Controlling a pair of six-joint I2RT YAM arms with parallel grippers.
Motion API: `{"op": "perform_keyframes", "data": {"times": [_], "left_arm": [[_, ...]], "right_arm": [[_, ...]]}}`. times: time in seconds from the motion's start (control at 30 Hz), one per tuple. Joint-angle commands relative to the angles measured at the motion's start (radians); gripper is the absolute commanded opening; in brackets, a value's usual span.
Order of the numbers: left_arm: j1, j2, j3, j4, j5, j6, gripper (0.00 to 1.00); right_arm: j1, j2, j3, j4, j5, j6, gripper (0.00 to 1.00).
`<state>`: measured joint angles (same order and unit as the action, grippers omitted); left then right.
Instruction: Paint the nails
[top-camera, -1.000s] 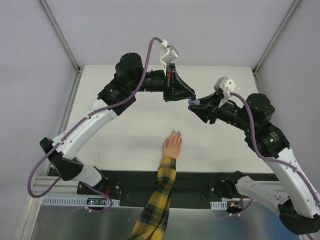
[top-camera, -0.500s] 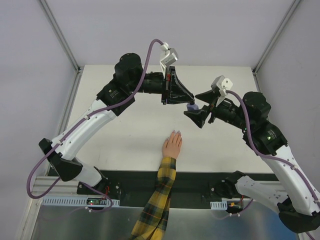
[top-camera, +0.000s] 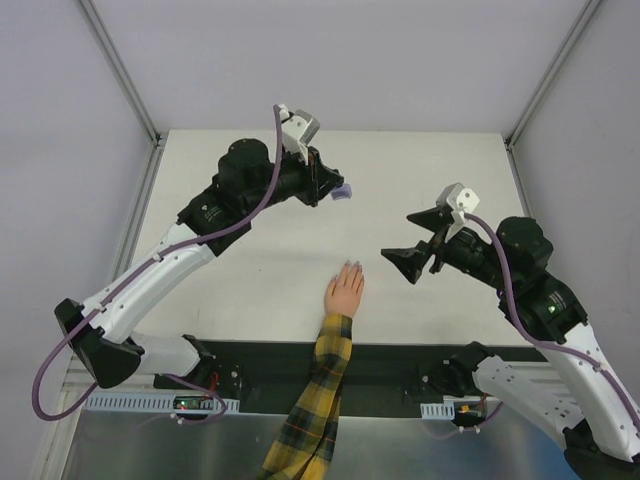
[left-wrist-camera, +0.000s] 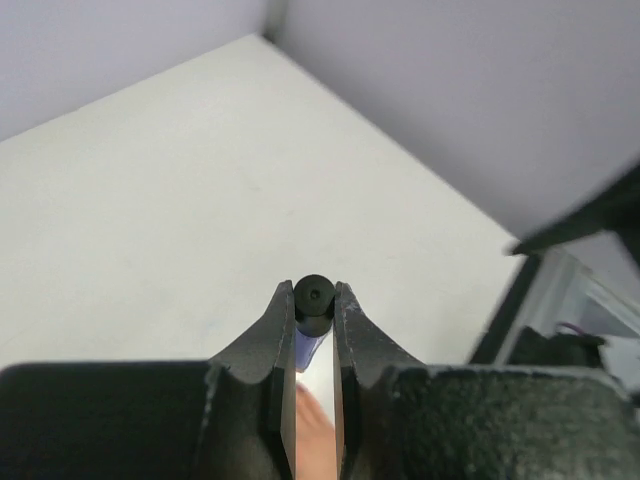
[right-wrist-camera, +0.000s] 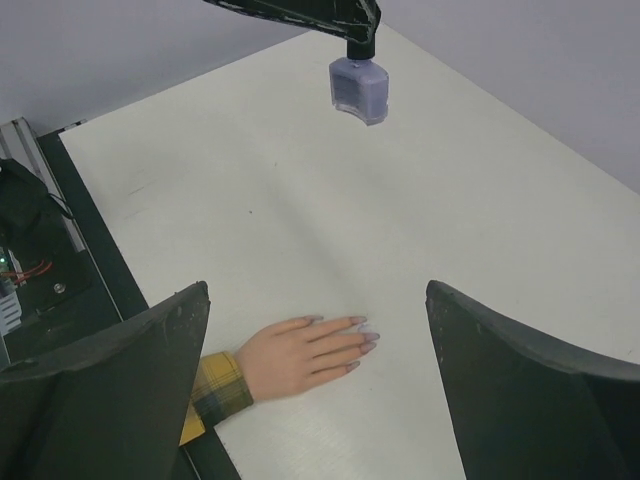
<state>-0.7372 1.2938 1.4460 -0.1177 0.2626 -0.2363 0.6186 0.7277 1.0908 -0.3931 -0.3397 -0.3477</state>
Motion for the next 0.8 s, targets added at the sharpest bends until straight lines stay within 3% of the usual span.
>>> {"op": "perform_keyframes", "data": {"times": [0.0, 0.17, 0.33, 0.47, 0.77], "left_arm": [[0.038, -0.025, -0.210, 0.145, -0.399, 0.074, 0.00], [0.166, -0.025, -0.476, 0.401, -0.468, -0.021, 0.00], [0.220, 0.037, -0.621, 0.579, -0.578, -0.038, 0.00], [0.249, 0.114, -0.668, 0.615, -0.713, -0.121, 0.00], [0.249, 0.257, -0.645, 0.535, -0.827, -0.247, 0.00]], "right_arm": [[-0.002, -0.066, -0.048, -0.022, 0.067, 0.039, 0.91], [-0.002, -0.100, -0.106, -0.038, 0.088, 0.079, 0.91], [0.000, -0.116, -0.126, -0.044, 0.111, 0.098, 0.91], [-0.002, -0.114, -0.126, -0.049, 0.123, 0.093, 0.91], [-0.002, -0.120, -0.137, -0.059, 0.128, 0.081, 0.91]]}}
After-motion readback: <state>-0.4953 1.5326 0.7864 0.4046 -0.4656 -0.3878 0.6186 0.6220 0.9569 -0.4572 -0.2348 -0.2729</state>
